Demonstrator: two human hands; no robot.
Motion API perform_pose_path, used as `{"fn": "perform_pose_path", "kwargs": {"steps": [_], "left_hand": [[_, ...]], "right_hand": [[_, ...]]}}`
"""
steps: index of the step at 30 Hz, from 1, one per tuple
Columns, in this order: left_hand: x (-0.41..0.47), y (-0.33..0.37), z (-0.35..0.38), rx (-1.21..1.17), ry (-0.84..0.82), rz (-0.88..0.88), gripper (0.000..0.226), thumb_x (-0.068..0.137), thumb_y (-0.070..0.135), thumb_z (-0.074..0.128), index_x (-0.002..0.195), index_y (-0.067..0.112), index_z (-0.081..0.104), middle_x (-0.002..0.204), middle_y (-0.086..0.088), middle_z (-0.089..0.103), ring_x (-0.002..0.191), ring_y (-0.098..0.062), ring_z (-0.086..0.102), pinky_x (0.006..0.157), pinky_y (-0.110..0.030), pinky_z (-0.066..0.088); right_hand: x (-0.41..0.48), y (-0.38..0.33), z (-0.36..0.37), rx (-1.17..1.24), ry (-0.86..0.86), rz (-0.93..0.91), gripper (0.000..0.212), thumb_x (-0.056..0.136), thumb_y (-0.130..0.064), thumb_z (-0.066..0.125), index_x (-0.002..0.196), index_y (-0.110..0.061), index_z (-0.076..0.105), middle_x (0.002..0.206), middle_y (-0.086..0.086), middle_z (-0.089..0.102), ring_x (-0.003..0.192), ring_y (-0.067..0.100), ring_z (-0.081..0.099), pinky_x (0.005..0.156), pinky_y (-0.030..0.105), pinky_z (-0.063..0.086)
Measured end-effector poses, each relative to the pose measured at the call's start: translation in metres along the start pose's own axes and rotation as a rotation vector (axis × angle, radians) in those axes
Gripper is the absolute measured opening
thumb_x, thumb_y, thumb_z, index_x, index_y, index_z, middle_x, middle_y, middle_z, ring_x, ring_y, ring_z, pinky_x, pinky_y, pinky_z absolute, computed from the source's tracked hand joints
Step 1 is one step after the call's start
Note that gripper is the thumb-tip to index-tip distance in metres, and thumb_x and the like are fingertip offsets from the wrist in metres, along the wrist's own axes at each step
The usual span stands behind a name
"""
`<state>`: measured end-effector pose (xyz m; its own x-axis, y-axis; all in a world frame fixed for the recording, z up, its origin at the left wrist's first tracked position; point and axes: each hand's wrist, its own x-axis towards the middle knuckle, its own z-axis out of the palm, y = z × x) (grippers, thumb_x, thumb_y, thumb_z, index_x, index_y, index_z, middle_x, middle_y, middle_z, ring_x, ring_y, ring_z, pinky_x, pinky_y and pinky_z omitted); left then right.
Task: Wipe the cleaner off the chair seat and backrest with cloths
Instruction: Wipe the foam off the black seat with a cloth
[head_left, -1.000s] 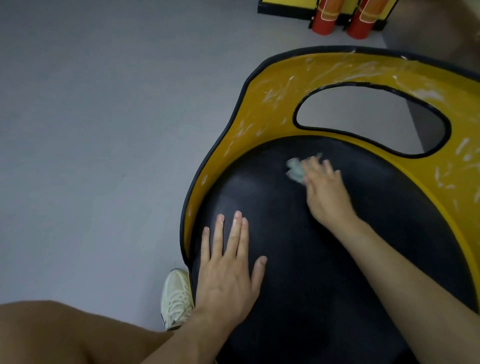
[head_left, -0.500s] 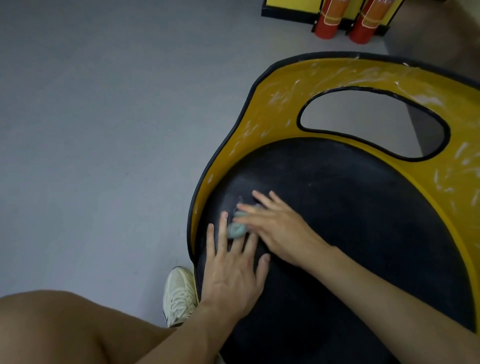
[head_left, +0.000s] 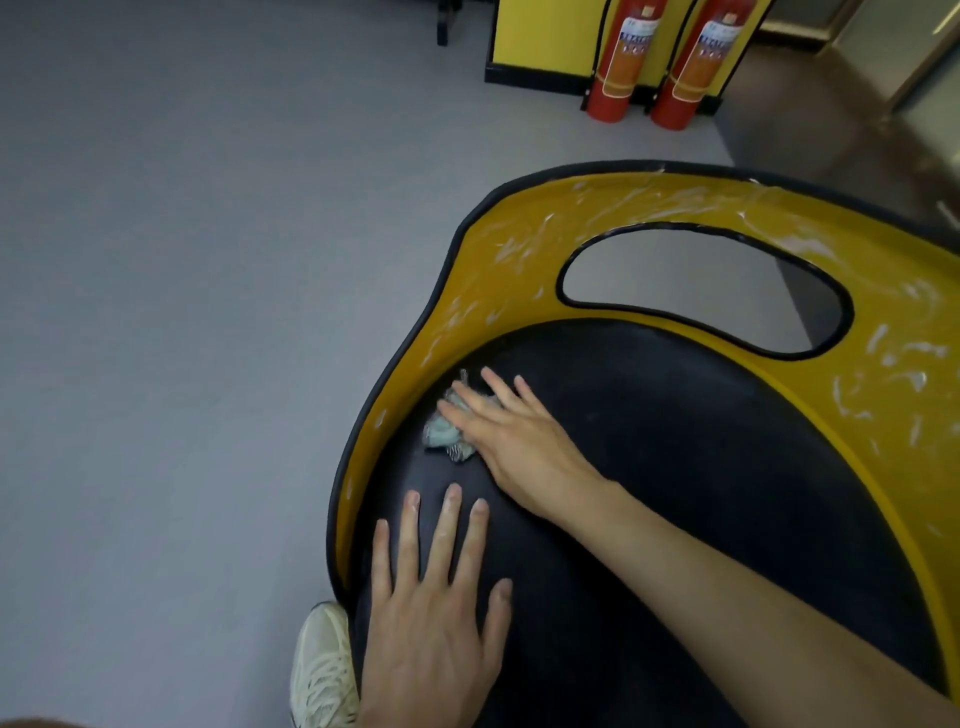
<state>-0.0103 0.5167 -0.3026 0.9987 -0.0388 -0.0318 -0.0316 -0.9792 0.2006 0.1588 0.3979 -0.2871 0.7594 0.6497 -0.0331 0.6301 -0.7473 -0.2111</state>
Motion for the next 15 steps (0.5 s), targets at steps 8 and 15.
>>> {"fn": "perform_pose_path", "kwargs": {"steps": [8,15], "left_hand": [[0.0,-0.001,0.004,0.0,0.063,-0.002,0.075,0.085,0.055,0.049,0.152,0.022,0.045,0.162,-0.006,0.033,0.15,-0.039,0.026,0.117,-0.06,0.023],[0.001,-0.001,0.008,0.041,0.085,-0.008,0.076,0.08,0.055,0.048,0.149,0.022,0.048,0.16,-0.006,0.038,0.146,-0.04,0.034,0.114,-0.062,0.028]], "right_hand": [[-0.023,0.147,-0.031,-0.018,0.207,0.75,0.046,0.108,-0.019,0.034,0.154,-0.019,0.037,0.159,0.004,0.036,0.146,0.036,0.027,0.119,0.058,0.017],[0.04,0.003,0.002,0.036,0.263,0.466,0.043,0.082,-0.005,0.054,0.123,-0.01,0.063,0.13,0.014,0.059,0.128,0.039,0.048,0.11,0.053,0.034]]}}
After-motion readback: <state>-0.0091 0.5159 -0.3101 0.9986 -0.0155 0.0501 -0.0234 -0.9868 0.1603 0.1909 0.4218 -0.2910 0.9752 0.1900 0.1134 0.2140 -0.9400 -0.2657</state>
